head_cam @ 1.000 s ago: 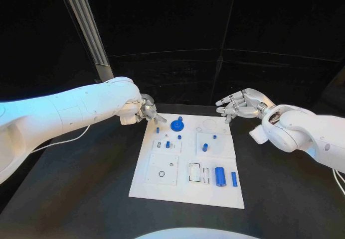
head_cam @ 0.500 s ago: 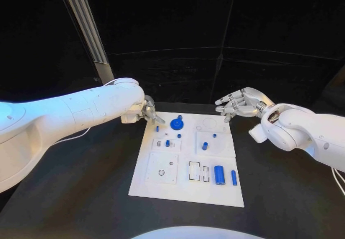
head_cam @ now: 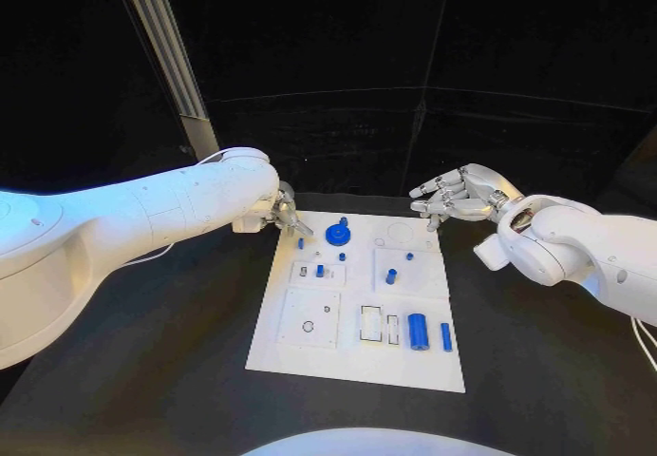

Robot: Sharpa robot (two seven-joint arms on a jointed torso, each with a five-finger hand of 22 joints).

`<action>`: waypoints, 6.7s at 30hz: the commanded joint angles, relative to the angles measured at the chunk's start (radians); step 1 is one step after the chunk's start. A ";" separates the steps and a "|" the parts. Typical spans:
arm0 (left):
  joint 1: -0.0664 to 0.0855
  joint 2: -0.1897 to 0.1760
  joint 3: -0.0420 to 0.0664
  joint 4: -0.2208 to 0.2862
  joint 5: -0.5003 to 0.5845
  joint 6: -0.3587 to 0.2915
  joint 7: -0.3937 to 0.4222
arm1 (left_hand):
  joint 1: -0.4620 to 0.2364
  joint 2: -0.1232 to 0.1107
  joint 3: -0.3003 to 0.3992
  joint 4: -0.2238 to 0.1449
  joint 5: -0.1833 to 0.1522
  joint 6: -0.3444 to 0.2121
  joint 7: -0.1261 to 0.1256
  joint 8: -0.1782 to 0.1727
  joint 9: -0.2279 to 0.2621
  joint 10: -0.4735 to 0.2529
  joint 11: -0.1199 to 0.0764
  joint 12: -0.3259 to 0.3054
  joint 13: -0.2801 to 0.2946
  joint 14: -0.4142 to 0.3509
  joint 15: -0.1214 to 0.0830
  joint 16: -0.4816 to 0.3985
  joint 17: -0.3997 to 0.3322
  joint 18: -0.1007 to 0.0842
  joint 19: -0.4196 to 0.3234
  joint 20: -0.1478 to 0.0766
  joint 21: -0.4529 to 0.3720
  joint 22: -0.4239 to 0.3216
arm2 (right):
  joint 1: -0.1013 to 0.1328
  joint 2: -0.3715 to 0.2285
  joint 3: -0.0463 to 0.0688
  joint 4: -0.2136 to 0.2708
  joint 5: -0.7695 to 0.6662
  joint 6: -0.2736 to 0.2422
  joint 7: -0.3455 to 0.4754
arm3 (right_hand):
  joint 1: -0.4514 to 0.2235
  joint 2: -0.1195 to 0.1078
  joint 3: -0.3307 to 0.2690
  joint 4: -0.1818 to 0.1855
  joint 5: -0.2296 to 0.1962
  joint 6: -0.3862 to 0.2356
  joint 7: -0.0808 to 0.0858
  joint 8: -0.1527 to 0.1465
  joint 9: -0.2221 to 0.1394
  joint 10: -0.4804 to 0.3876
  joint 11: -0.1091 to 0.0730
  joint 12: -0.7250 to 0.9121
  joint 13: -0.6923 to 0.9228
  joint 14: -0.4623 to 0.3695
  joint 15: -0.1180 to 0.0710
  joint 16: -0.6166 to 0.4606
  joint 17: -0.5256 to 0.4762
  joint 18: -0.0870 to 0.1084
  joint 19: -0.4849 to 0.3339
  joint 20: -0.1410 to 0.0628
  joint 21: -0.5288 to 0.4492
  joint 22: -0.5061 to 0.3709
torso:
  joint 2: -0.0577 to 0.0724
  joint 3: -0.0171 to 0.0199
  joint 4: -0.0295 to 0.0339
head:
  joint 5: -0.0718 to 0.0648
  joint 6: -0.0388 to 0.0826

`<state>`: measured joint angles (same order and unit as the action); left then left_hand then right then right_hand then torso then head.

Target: Assemble the parts on the task board

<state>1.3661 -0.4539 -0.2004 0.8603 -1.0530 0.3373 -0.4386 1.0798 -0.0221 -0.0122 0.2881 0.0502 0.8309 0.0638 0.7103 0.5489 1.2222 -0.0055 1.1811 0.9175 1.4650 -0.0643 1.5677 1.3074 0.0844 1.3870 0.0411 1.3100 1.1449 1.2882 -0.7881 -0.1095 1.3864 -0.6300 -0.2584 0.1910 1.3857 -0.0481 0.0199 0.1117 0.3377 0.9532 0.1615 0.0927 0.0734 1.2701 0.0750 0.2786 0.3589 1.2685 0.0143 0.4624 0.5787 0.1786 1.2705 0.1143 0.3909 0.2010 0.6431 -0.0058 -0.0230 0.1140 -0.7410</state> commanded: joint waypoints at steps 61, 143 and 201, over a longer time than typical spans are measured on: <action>-0.021 0.007 0.000 0.026 0.073 0.009 0.029 | 0.275 0.069 0.449 -0.179 0.003 -0.066 0.000 0.021 0.020 -0.019 -0.002 -0.021 -0.038 0.106 -0.011 0.003 0.263 0.002 0.006 -0.005 0.002 0.013 | 0.002 0.020 0.000 -0.017 -0.002 0.022 -0.013 | 0.006 0.010 -0.003 0.005 0.005 -0.007 0.001 0.007 0.002 -0.009 0.000 0.007 0.004 -0.009 -0.003 0.008 0.002 0.001 -0.010 -0.001 0.003 0.002 | -0.002 -0.0004 0.0005 | 0.005 -0.003; -0.031 -0.252 -0.029 0.468 0.025 -0.160 -0.010 | 0.089 -0.077 0.684 -0.247 -0.002 -0.030 -0.023 0.102 0.066 0.025 -0.024 0.004 -0.027 0.106 -0.023 0.003 0.263 0.001 0.017 -0.017 0.009 0.035 | -0.002 0.031 0.000 -0.034 -0.002 0.053 -0.010 | 0.010 0.013 -0.001 0.004 0.006 -0.008 0.002 0.007 0.002 -0.012 0.000 0.007 0.005 -0.012 -0.002 0.009 0.002 0.001 -0.012 0.000 0.002 0.003 | 0.000 -0.0002 -0.0003 | 0.019 -0.019; -0.052 -0.322 -0.030 0.554 0.026 -0.395 0.038 | 0.093 -0.063 0.674 -0.254 -0.001 -0.013 -0.032 0.111 0.066 0.052 -0.032 0.027 0.006 0.106 -0.030 0.003 0.263 -0.004 0.028 -0.023 0.024 0.060 | -0.003 0.032 0.000 -0.038 -0.002 0.054 -0.012 | 0.012 0.013 -0.002 0.005 0.004 -0.009 0.002 0.008 0.002 -0.014 0.001 0.008 0.007 -0.014 -0.002 0.011 0.003 0.001 -0.014 0.000 0.003 0.004 | 0.000 -0.0002 0.0001 | 0.022 -0.025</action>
<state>1.3151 -0.7761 -0.2306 1.4118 -1.0227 -0.0163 -0.4174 1.1696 -0.0902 0.6057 0.0977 0.0452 0.8154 0.0410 0.8146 0.6135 1.2673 -0.0393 1.2045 0.9231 1.4651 -0.0895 1.5677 1.3074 0.0843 1.4085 0.0199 1.3302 1.2040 1.2838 -0.7571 -0.1104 1.3474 -0.6317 -0.2120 0.1732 1.3937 -0.0403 0.0199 0.1117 0.3376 0.9496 0.1652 0.0957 0.0743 1.2630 0.0750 0.2824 0.3644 1.2612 0.0144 0.4666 0.5802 0.1785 1.2632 0.1141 0.3909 0.2033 0.6425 -0.0057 -0.0219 0.1352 -0.7659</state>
